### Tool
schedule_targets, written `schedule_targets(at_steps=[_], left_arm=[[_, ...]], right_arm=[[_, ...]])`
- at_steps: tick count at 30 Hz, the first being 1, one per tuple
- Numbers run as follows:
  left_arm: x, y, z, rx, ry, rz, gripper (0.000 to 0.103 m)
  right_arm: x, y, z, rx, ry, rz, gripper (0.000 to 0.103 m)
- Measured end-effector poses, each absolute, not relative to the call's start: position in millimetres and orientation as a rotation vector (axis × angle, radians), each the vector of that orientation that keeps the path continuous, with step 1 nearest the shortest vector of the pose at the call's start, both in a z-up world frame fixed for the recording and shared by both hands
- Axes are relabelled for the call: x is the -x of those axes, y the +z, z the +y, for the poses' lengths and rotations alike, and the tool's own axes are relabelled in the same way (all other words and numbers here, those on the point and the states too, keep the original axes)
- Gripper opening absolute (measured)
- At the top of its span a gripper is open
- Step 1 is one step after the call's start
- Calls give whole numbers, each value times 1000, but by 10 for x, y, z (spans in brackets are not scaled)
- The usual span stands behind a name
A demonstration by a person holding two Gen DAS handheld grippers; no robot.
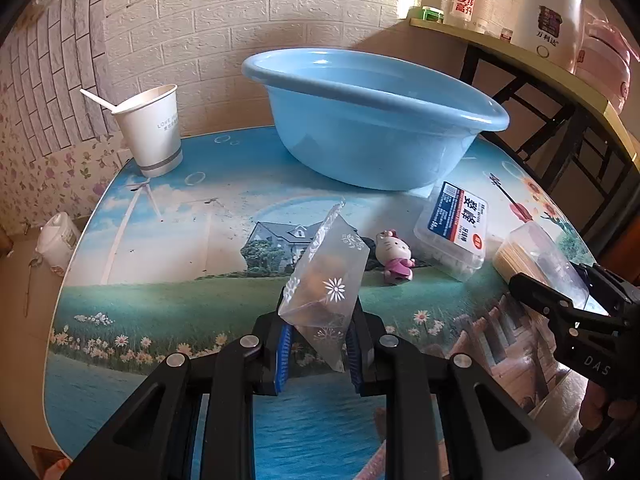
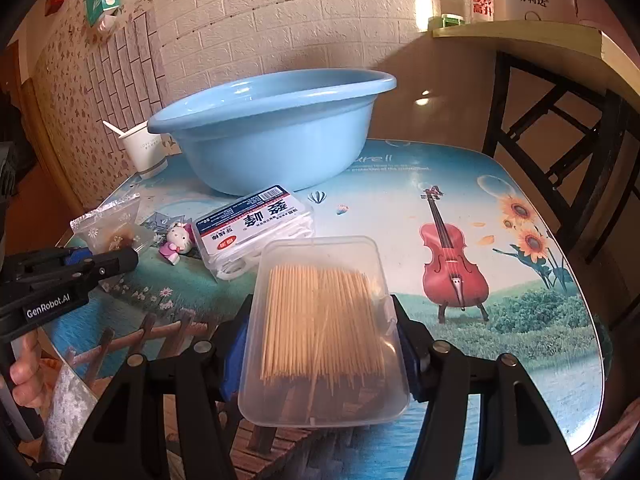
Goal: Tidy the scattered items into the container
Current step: 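Lift the clear bag with the left gripper while the right gripper lifts the toothpick box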
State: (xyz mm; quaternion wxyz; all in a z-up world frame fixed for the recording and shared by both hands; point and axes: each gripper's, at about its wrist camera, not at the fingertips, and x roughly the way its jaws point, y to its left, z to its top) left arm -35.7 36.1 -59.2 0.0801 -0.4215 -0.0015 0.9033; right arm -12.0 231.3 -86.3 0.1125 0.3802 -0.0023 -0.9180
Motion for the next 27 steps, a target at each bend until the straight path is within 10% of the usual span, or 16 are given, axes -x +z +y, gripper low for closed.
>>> schedule_targets(at_steps=[27], left_arm=[[251,-338,509,1237,2720,-17,22]], right_arm=[[-33,-460,2318,-1114,-2678,-73,62]])
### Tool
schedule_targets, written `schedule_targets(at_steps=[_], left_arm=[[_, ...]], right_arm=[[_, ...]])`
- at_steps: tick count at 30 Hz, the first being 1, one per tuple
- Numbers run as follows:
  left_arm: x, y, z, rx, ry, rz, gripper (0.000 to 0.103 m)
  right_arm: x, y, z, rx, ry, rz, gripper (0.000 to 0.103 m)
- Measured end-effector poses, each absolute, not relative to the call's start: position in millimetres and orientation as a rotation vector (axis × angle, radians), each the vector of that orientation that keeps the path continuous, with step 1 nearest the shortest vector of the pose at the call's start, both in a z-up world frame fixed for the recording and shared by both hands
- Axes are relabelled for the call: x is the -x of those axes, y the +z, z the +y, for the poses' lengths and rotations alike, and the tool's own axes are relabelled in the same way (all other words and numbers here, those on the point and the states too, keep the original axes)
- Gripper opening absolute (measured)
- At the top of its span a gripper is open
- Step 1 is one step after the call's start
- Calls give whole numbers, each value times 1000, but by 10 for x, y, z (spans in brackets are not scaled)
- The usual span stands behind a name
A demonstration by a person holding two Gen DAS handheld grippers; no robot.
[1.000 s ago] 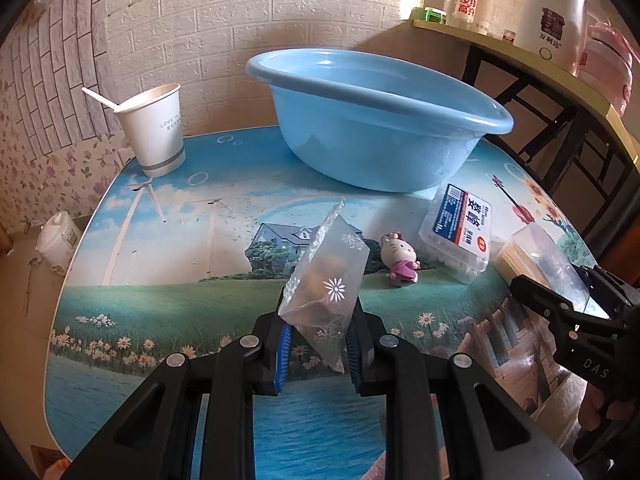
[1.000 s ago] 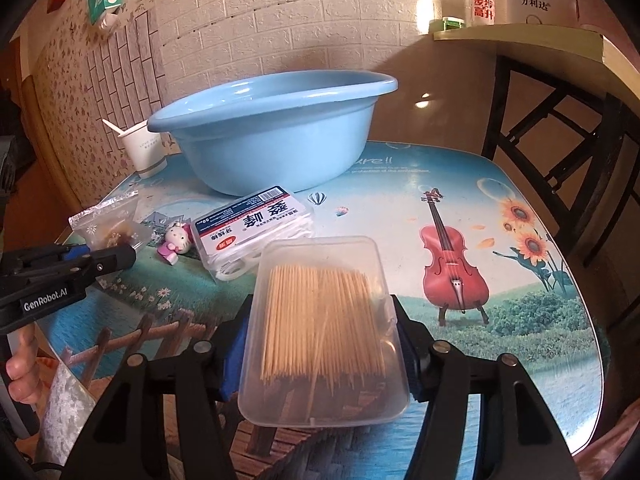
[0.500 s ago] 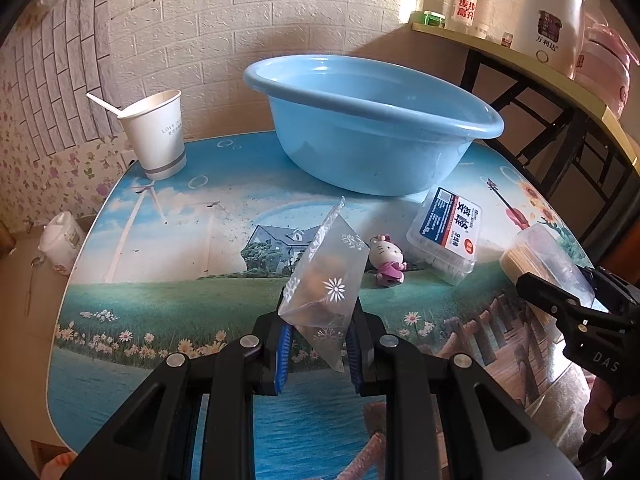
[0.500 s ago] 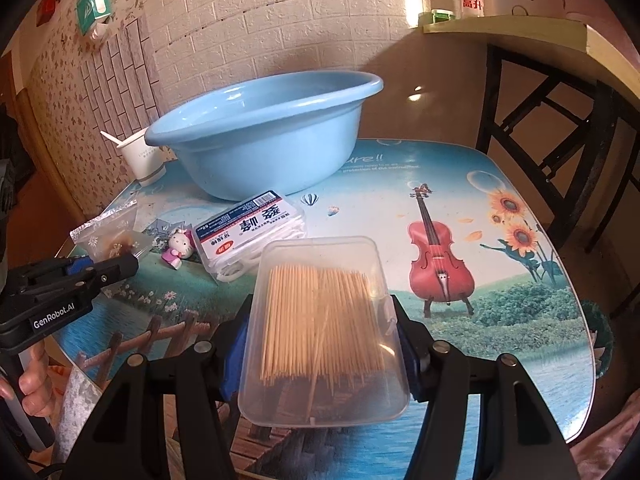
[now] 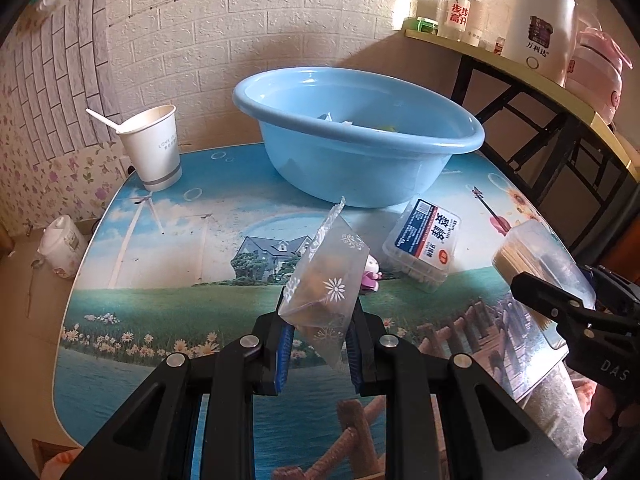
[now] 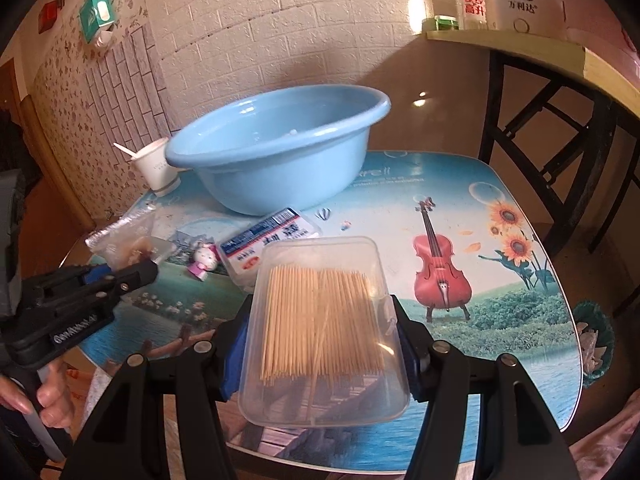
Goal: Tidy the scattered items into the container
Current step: 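Lift the clear bag with the left gripper while the right gripper lifts the toothpick box, then carry the clear bag and the toothpick box over the blue basin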
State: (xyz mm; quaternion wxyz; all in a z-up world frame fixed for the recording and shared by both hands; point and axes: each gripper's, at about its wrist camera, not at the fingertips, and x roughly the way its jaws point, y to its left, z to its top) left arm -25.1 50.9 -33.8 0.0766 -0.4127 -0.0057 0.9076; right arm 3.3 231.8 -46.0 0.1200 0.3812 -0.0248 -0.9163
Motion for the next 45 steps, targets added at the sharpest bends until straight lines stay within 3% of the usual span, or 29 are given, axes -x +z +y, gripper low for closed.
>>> schedule_targets(at_steps=[45], left_arm=[[559,544,870,1075,2857,-53,21]], right_arm=[[431,499,2201,-946,-2762,-70,62]])
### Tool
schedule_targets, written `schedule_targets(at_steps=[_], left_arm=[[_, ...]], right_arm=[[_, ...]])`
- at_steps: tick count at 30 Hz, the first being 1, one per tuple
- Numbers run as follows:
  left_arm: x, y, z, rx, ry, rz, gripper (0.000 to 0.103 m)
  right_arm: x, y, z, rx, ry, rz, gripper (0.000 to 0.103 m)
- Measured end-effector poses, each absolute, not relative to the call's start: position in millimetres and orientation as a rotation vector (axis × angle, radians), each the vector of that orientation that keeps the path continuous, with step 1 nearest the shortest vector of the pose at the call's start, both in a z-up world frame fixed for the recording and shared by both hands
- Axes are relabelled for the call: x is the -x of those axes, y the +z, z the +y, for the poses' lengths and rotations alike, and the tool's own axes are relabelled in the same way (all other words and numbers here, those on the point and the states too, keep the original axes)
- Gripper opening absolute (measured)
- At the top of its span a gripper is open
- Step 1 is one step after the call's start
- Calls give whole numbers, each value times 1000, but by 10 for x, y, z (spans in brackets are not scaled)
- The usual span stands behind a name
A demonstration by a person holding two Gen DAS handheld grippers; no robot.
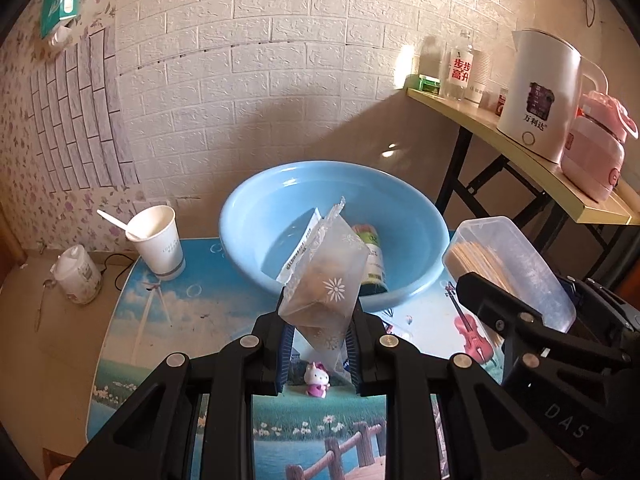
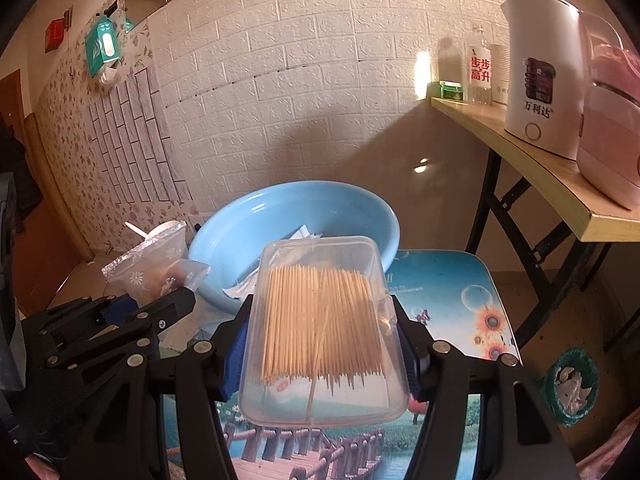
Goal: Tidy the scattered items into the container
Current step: 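Carry the clear bag and the toothpick box over the blue basin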
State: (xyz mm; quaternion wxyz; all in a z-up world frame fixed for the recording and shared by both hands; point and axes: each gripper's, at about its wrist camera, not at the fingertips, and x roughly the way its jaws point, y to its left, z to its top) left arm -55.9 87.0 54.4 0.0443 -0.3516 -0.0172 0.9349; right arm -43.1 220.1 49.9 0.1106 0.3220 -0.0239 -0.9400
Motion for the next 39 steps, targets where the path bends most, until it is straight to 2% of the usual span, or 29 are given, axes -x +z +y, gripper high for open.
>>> schedule_targets(at_steps=[25,39], left_arm=[[1113,484,814,1094,2844,-68,21],[1512,279,794,1168,2852,-39,21]], right_arm=[[987,346,2021,-1008,-2748,-75,62],[1499,197,1999,-1058,-2734,-106,62]])
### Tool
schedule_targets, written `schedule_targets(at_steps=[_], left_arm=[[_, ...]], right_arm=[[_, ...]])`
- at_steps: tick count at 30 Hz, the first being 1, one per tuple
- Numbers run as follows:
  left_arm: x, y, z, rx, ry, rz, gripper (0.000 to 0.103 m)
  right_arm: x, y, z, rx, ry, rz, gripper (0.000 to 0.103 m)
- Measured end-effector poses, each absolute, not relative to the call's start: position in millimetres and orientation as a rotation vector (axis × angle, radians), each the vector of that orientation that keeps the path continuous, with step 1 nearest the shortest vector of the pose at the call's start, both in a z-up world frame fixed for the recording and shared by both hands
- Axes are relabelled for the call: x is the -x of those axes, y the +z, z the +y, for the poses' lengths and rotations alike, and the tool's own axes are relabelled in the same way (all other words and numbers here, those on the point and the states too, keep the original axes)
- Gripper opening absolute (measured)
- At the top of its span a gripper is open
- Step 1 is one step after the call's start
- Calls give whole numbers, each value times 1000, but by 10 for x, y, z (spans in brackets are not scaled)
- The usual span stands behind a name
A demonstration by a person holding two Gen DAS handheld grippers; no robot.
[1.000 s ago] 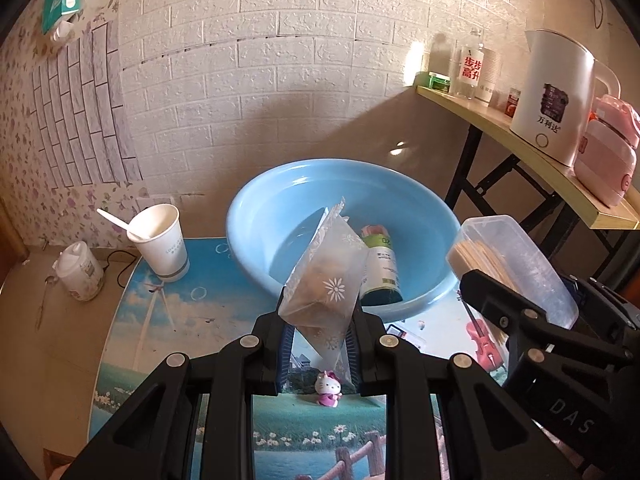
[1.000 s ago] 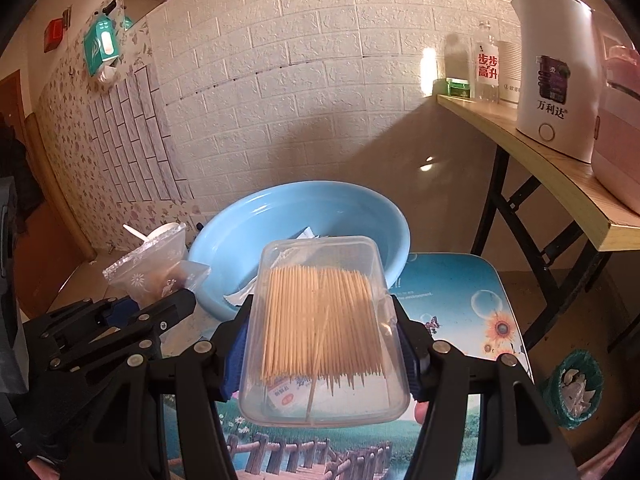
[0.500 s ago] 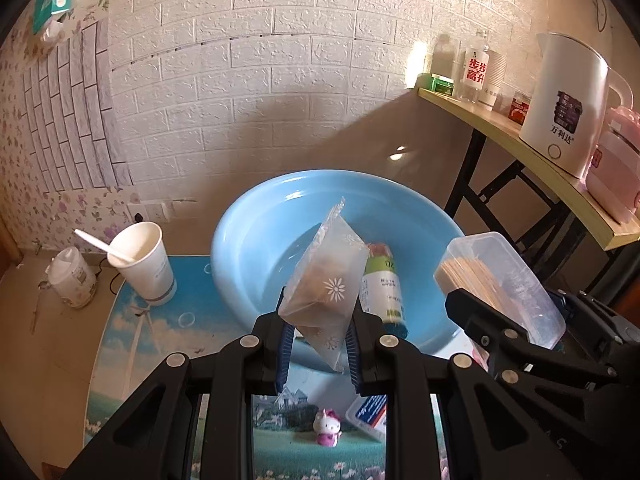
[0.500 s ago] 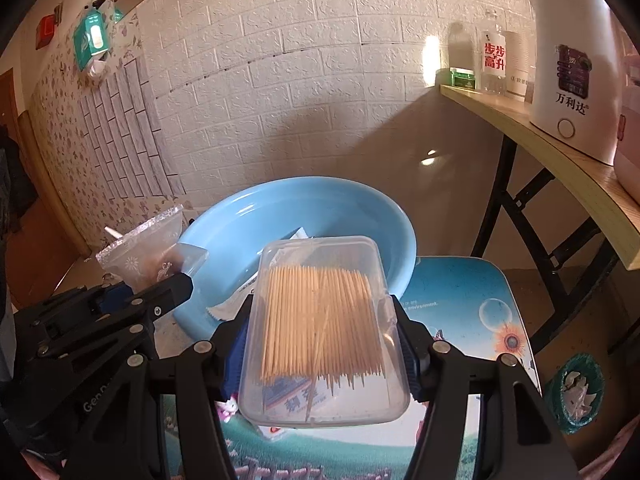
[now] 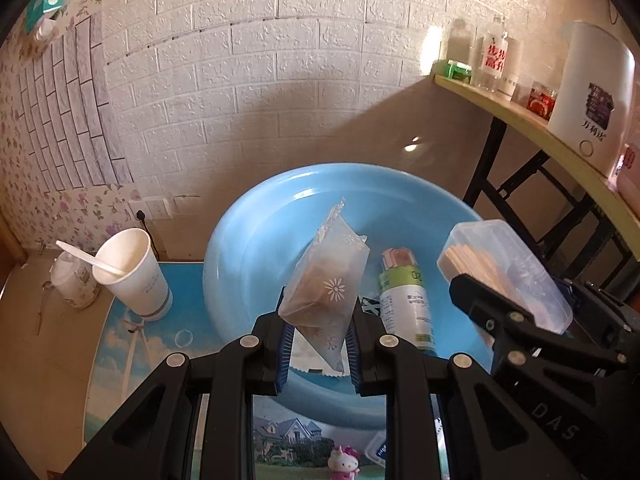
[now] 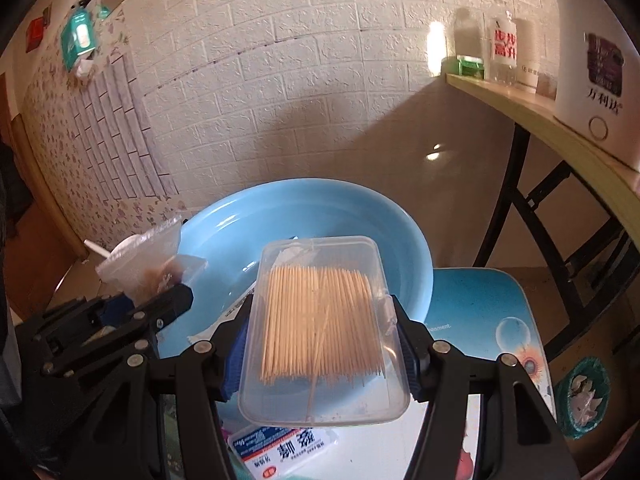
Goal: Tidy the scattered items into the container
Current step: 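Carry the clear bag and the toothpick box over the blue basin, then open the left gripper to drop the clear bag into the basin while the right gripper holds the toothpick box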
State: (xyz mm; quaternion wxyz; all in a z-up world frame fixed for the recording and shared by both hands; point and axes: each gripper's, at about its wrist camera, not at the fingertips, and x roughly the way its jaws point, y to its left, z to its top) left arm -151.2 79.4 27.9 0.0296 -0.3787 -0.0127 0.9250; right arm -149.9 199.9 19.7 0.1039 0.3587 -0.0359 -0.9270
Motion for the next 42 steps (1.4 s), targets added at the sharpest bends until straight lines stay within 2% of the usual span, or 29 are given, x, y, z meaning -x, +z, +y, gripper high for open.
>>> schedule_targets(at_steps=[31,33,36,38,41,42], left_arm=[[1817,32,847,1231,2812,-21,23],[1803,44,840,1224,2812,-17,26],[1791,75,810,1208,2835,-14,39],[1794,107,772,1199,2849,-24,53],[1786,159,702,1175,2875,-39,66],[1772,177,678,1162,2885,-39,68]], right_arm=[[1677,53,1966,-1042,-2778,-17,62],[1678,52,1975,-1045,-2774,-28,62],[1683,50,1985,-1046,-2774,-35,62],[1684,49,1983,-1046,-2774,-35,62],[1676,48,1975,-1045,-2773,-37,62],[1674,46,1973,-1043,-2769,-41,62]])
